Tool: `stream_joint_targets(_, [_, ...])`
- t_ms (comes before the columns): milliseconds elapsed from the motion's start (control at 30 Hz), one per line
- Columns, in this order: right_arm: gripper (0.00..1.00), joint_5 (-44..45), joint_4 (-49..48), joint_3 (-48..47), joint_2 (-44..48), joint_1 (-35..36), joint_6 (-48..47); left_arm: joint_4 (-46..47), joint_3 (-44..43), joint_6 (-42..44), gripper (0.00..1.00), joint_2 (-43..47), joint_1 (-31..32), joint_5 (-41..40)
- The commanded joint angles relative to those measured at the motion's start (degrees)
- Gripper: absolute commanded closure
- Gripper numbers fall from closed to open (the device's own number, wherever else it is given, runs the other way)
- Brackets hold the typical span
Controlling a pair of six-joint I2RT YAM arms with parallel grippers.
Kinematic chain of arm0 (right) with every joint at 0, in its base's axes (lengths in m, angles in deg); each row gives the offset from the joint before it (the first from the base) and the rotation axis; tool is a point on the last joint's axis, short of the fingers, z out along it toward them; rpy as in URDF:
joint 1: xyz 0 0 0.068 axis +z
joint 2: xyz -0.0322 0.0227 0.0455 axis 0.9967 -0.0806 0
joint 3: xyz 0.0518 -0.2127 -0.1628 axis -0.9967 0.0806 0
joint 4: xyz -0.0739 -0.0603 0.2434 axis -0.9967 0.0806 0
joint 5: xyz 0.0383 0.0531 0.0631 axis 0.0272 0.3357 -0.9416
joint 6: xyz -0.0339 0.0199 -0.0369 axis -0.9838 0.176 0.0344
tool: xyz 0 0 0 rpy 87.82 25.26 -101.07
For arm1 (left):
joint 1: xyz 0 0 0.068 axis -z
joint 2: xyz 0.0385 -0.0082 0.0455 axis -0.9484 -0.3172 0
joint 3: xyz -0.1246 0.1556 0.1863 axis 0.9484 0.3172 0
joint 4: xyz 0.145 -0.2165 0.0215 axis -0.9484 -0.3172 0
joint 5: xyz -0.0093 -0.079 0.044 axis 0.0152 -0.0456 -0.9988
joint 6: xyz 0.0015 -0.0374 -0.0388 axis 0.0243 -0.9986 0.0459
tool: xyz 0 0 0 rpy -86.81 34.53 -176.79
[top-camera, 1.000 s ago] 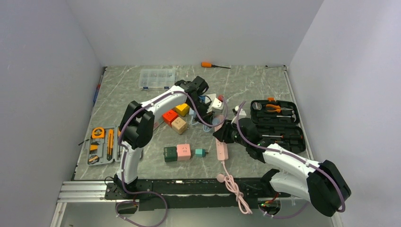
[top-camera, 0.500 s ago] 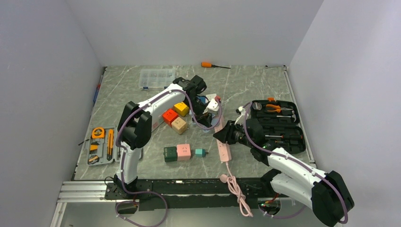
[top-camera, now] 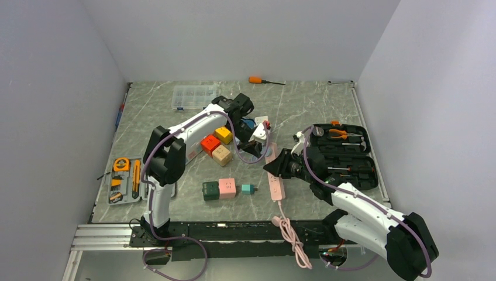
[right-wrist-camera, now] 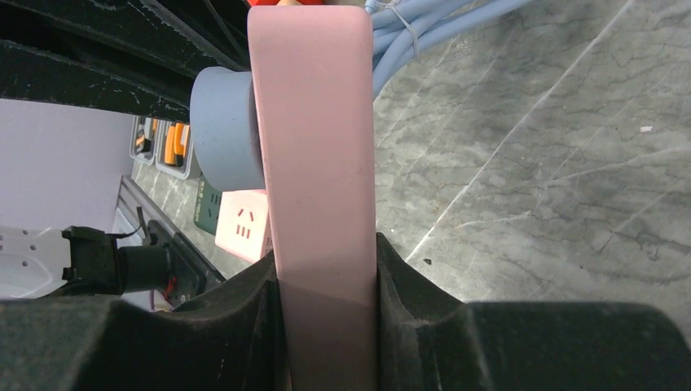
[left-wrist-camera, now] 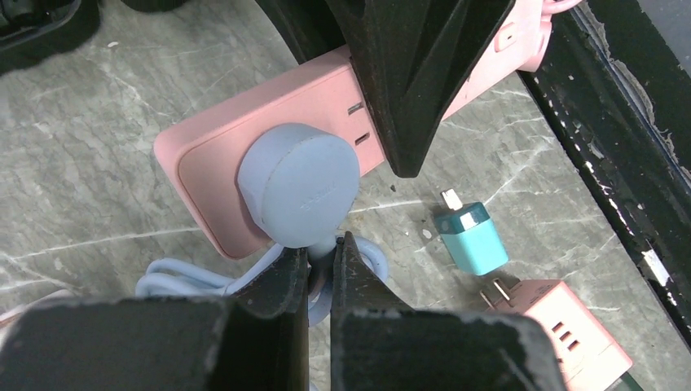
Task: Pull the plug off the socket
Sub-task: Remove the plug from the socket.
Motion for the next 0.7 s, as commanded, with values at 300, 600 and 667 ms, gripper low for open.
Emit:
stream_joint_targets(300, [1.00, 14.61, 0.85, 3.99, 5.67, -3.96, -2.05, -22.90, -1.72, 5.58, 1.00, 3.57, -5.69, -0.48])
stream_joint_targets(600, [1.00, 6.23, -7.94, -0.27, 5.60, -2.56, -12.61, -25.33, -7.00, 6.12, 0.81, -0.39, -4.82, 0.88])
stream_joint_targets(667, [1.00, 4.93, -10.90, 0.05, 5.53, -2.40, -13.42, -25.33, -7.18, 6.26, 0.74, -0.71, -4.46, 1.15])
